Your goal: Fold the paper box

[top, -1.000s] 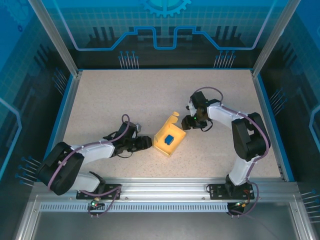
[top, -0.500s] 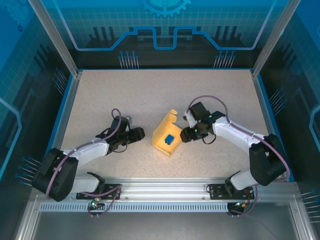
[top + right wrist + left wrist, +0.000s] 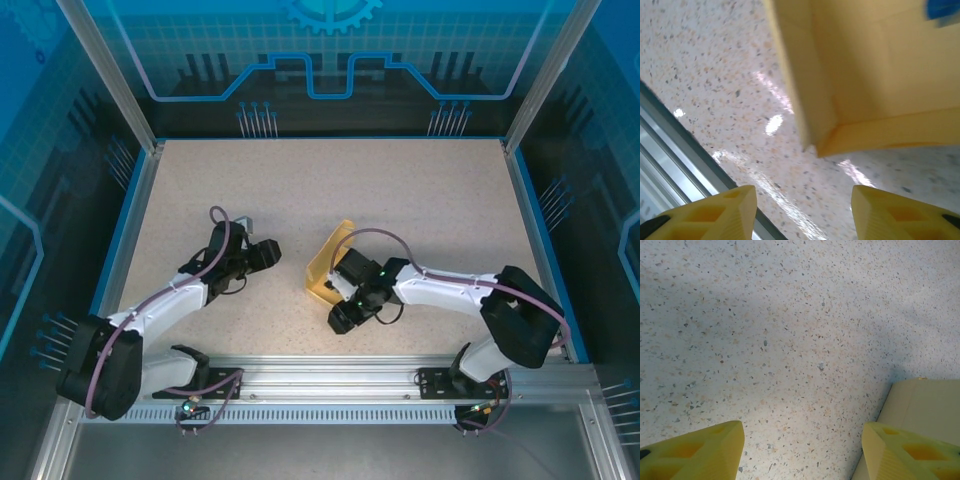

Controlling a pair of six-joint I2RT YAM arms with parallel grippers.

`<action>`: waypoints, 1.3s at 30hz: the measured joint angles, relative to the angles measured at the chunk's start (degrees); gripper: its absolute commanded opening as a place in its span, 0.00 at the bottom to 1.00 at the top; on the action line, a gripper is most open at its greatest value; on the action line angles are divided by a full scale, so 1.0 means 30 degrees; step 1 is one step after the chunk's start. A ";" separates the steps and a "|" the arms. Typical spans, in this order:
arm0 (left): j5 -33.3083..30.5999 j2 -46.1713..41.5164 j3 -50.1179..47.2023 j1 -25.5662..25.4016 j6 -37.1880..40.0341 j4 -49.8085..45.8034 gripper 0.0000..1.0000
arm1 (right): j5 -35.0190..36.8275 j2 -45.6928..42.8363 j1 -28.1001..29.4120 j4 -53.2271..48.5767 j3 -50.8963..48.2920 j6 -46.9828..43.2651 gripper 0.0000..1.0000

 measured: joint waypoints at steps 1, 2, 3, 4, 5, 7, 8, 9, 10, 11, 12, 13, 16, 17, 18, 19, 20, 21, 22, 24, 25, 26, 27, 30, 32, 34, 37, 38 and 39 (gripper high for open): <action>-0.0015 -0.0022 0.0000 0.0000 0.0000 -0.0022 0.65 | 0.0000 0.0175 0.0131 0.0211 0.0000 0.0095 0.54; -0.0051 -0.0058 0.0000 0.0015 0.0007 -0.0044 0.65 | 0.0007 0.0291 0.0211 0.0437 0.0000 0.0211 0.54; -0.0087 -0.0102 0.0000 0.0036 0.0000 -0.0058 0.65 | 0.0015 0.0313 0.0255 0.0641 0.0000 0.0284 0.54; -0.0131 -0.0189 0.0000 0.0073 0.0007 -0.0066 0.65 | 0.0029 0.0313 0.0299 0.1020 0.0000 0.0430 0.53; -0.0153 -0.0299 -0.0007 0.0109 0.0000 -0.0066 0.65 | 0.0087 0.0313 0.0335 0.1464 0.0000 0.0583 0.53; -0.0160 -0.0510 -0.0007 0.0204 0.0007 -0.0066 0.65 | 0.0313 0.0313 0.0379 0.2346 -0.0015 0.0882 0.52; -0.0226 -0.0619 -0.0029 0.0248 0.0029 -0.0066 0.65 | 0.0430 0.0313 0.0408 0.2863 -0.0022 0.1042 0.52; -0.0270 -0.0692 -0.0044 0.0277 0.0102 -0.0080 0.65 | 0.0517 0.0313 0.0408 0.3264 -0.0036 0.1144 0.52; -0.0291 -0.0765 -0.0051 0.0321 0.0182 -0.0138 0.65 | 0.0670 0.0313 0.0408 0.3752 -0.0051 0.1260 0.51; -0.0313 -0.0823 -0.0058 0.0342 0.0299 -0.0204 0.65 | 0.0838 0.0321 0.0423 0.4167 -0.0051 0.1399 0.51; -0.0342 -0.0874 -0.0058 0.0372 0.0342 -0.0270 0.65 | 0.0954 0.0357 0.0423 0.4532 -0.0051 0.1472 0.51; -0.0357 -0.0940 -0.0066 0.0401 0.0364 -0.0350 0.66 | 0.1056 0.0430 0.0423 0.4954 -0.0051 0.1559 0.51; -0.0364 -0.1151 -0.0073 0.0561 0.0444 -0.0532 0.66 | 0.1421 0.0969 0.0444 0.6164 -0.0051 0.1778 0.50; -0.0357 -0.1253 -0.0073 0.0641 0.0474 -0.0561 0.66 | 0.1523 0.1260 0.0466 0.6594 -0.0051 0.1843 0.49; -0.0357 -0.1333 -0.0080 0.0721 0.0495 -0.0612 0.66 | 0.1603 0.1523 0.0510 0.6943 -0.0036 0.1909 0.49; -0.0357 -0.1435 -0.0087 0.0838 0.0503 -0.0656 0.66 | 0.1719 0.1829 0.0554 0.7278 -0.0015 0.1923 0.49; -0.0357 -0.1545 -0.0102 0.0954 0.0510 -0.0699 0.66 | 0.1880 0.2157 0.0612 0.7686 0.0029 0.1967 0.49; -0.0357 -0.1647 -0.0131 0.1049 0.0510 -0.0736 0.66 | 0.1945 0.2397 0.0641 0.7934 0.0124 0.1974 0.49; -0.0357 -0.1763 -0.0175 0.1173 0.0517 -0.0787 0.66 | 0.2040 0.2798 0.0663 0.8094 0.0357 0.1982 0.49; -0.0357 -0.1945 -0.0226 0.1377 0.0619 -0.0984 0.67 | 0.2302 0.3439 0.0663 0.8393 0.0882 0.1967 0.49; -0.0350 -0.2018 -0.0240 0.1457 0.0678 -0.1056 0.67 | 0.2426 0.3665 0.0663 0.8561 0.1129 0.1953 0.49; -0.0342 -0.2098 -0.0270 0.1508 0.0780 -0.1093 0.67 | 0.2535 0.3789 0.0663 0.8684 0.1333 0.1902 0.49; -0.0284 -0.2171 -0.0291 0.1559 0.0831 -0.1137 0.68 | 0.2608 0.3832 0.0663 0.8801 0.1472 0.1887 0.49; -0.0007 -0.2441 -0.0313 0.1588 0.1005 -0.1246 0.67 | 0.2871 0.3803 0.0663 0.9085 0.1639 0.1741 0.50; 0.0459 -0.2798 -0.0415 0.1588 0.1311 -0.1137 0.67 | 0.3118 0.3534 0.0663 0.8706 0.1632 0.1421 0.51; 0.0940 -0.3337 -0.0758 0.1588 0.1443 -0.0765 0.67 | 0.3439 0.2922 0.0656 0.8051 0.1625 0.0947 0.52; 0.1734 -0.4138 -0.1494 0.1581 0.1515 0.0007 0.66 | 0.3971 0.1005 0.0561 0.6754 0.1625 -0.0080 0.53; 0.1974 -0.4313 -0.1661 0.1574 0.1559 0.0233 0.67 | 0.4065 0.0175 0.0452 0.6324 0.1625 -0.0466 0.54; 0.2135 -0.4393 -0.1719 0.1552 0.1668 0.0386 0.66 | 0.4138 -0.0583 0.0291 0.5974 0.1625 -0.0809 0.54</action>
